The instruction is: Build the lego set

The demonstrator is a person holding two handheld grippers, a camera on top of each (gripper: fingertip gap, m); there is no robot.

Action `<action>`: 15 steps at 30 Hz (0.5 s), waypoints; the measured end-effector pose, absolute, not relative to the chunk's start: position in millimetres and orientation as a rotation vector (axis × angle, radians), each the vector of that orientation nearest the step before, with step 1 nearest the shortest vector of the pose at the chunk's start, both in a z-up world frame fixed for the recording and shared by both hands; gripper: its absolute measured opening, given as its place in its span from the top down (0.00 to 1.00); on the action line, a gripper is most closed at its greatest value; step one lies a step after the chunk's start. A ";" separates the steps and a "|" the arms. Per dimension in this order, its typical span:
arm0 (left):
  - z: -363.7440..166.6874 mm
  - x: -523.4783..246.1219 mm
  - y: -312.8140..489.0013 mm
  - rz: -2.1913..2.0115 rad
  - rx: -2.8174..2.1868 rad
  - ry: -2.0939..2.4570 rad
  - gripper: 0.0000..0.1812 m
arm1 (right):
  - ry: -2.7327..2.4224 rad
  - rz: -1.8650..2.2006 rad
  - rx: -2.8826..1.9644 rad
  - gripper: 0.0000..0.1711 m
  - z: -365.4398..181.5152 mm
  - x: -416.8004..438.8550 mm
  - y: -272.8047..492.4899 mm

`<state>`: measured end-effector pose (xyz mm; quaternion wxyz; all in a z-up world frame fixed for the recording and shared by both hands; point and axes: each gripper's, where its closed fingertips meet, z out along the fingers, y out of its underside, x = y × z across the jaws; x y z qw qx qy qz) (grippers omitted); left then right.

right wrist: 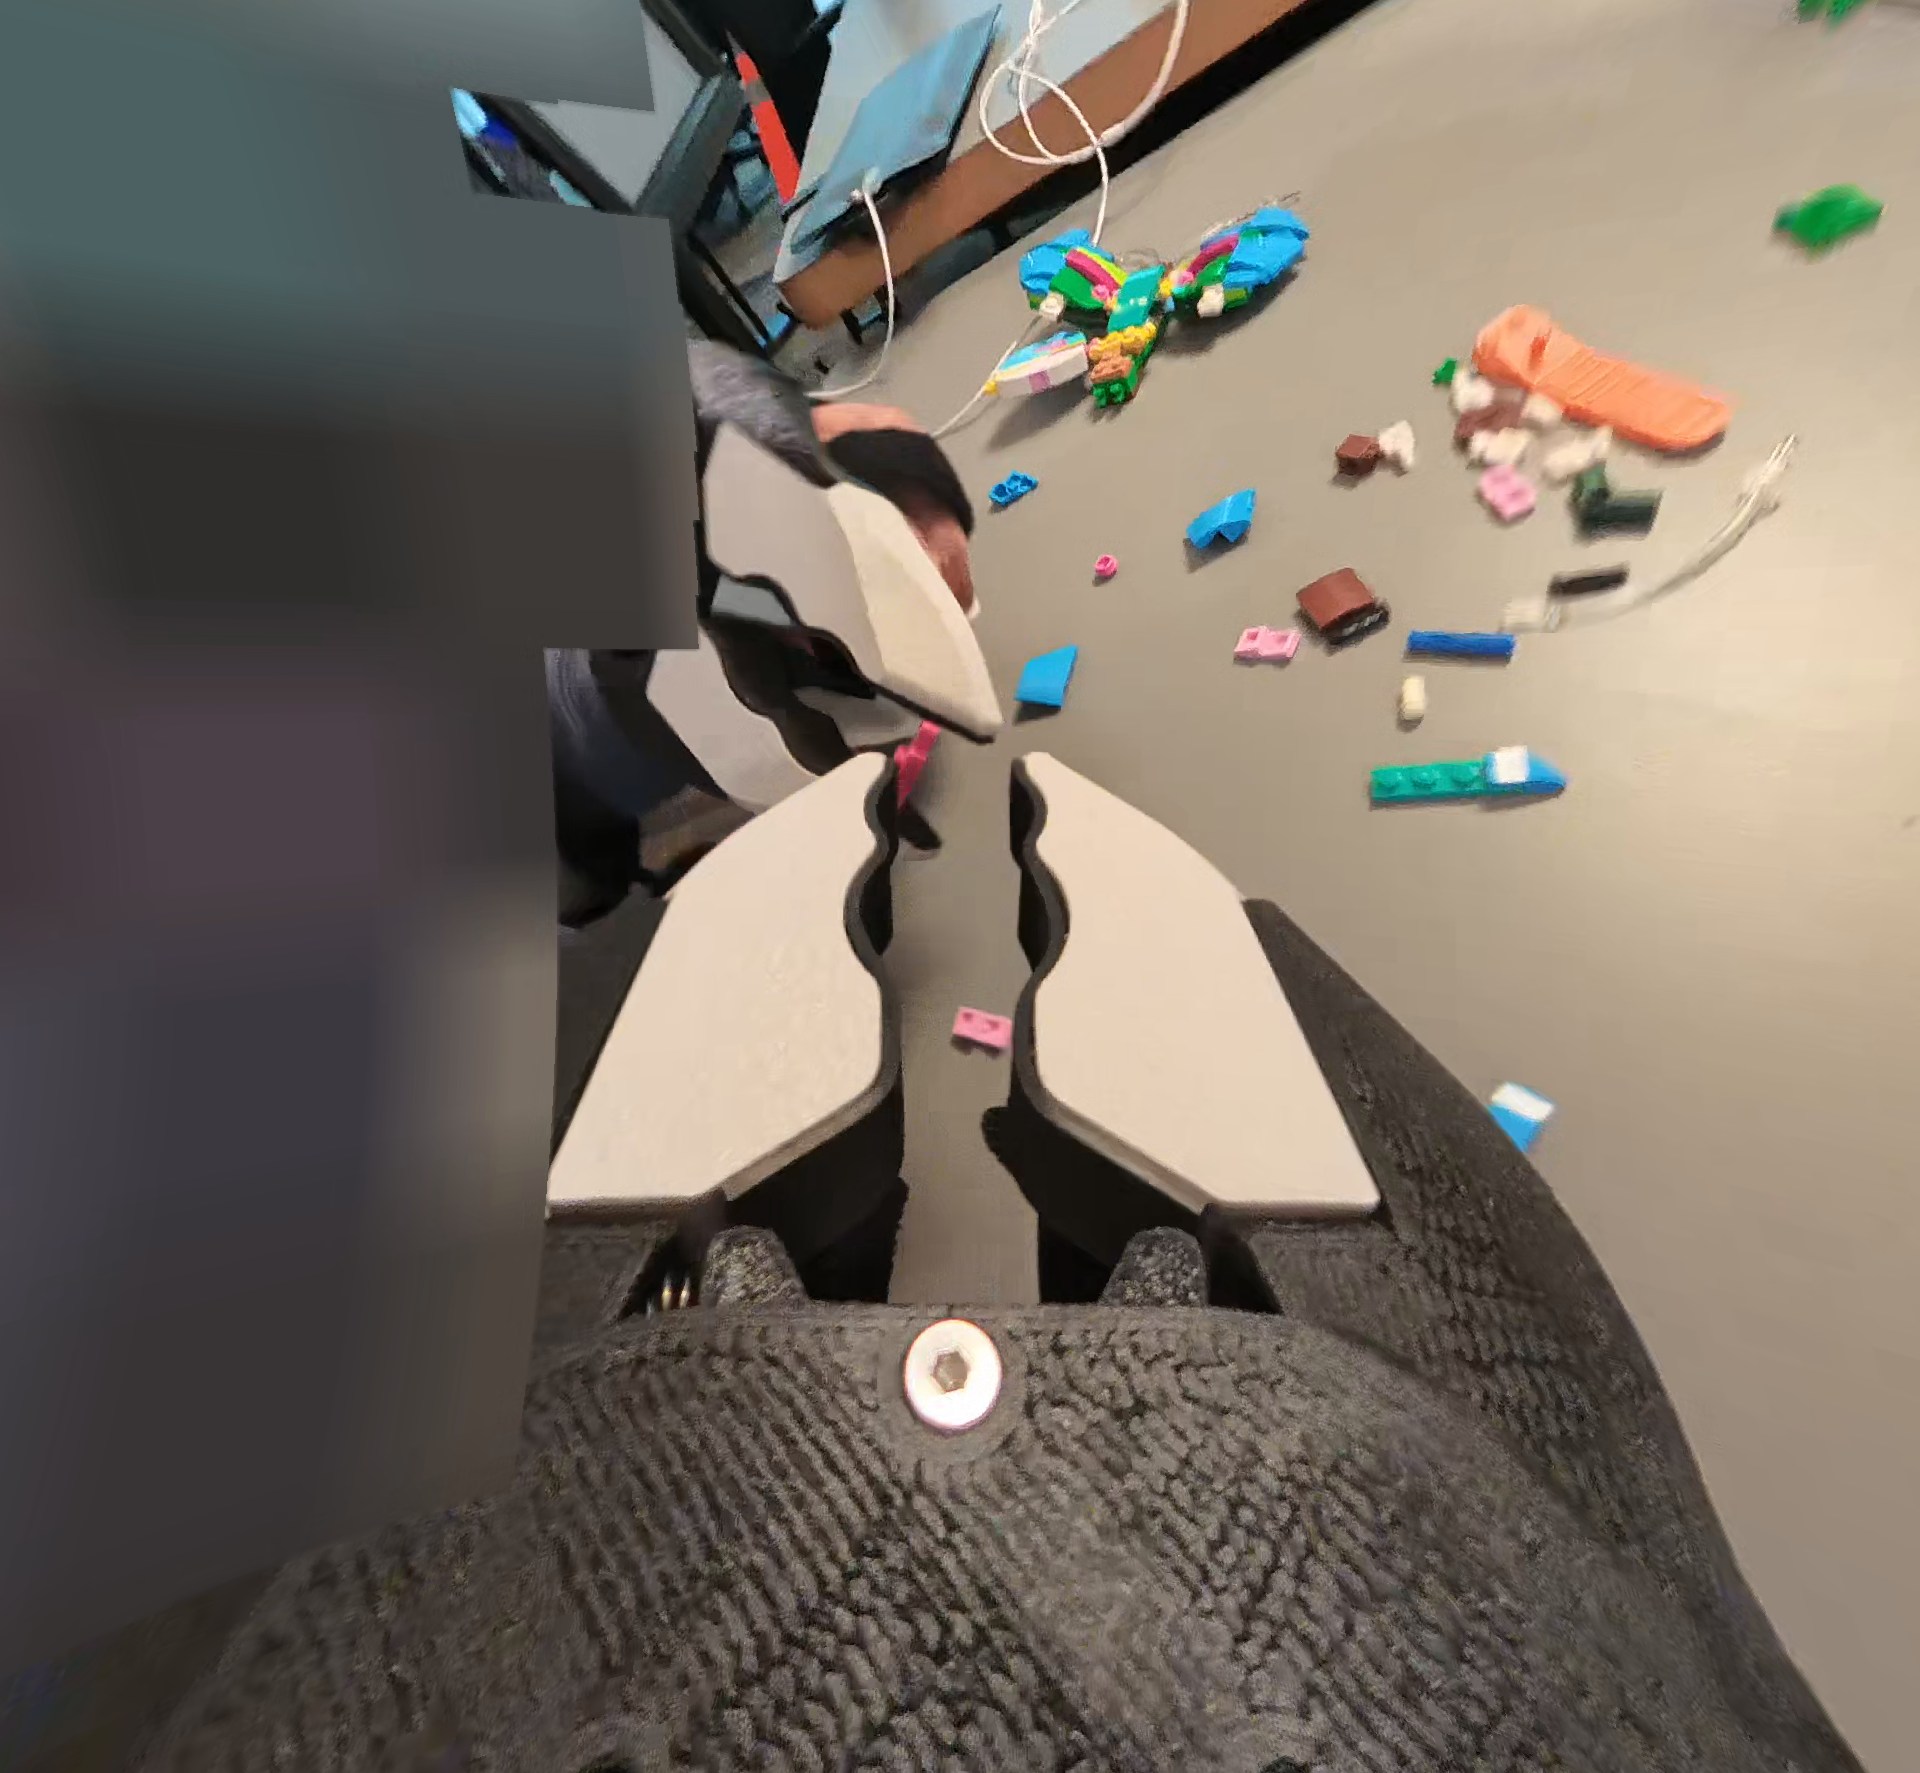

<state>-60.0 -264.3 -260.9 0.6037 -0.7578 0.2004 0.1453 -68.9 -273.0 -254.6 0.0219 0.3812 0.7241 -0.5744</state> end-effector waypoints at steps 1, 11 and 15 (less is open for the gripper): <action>-260.0 -55.8 -265.3 0.194 -1.755 0.437 0.88 | 2.369 -1.821 1.091 0.89 -251.7 -67.8 -270.2; -230.2 -15.6 -297.3 -0.948 -1.525 0.366 0.88 | 3.701 -1.466 -0.490 0.88 -229.6 -32.9 -297.4; -239.0 -6.4 -293.9 -0.986 -1.571 0.399 0.88 | 3.658 -1.380 -0.629 0.92 -234.7 -27.7 -306.0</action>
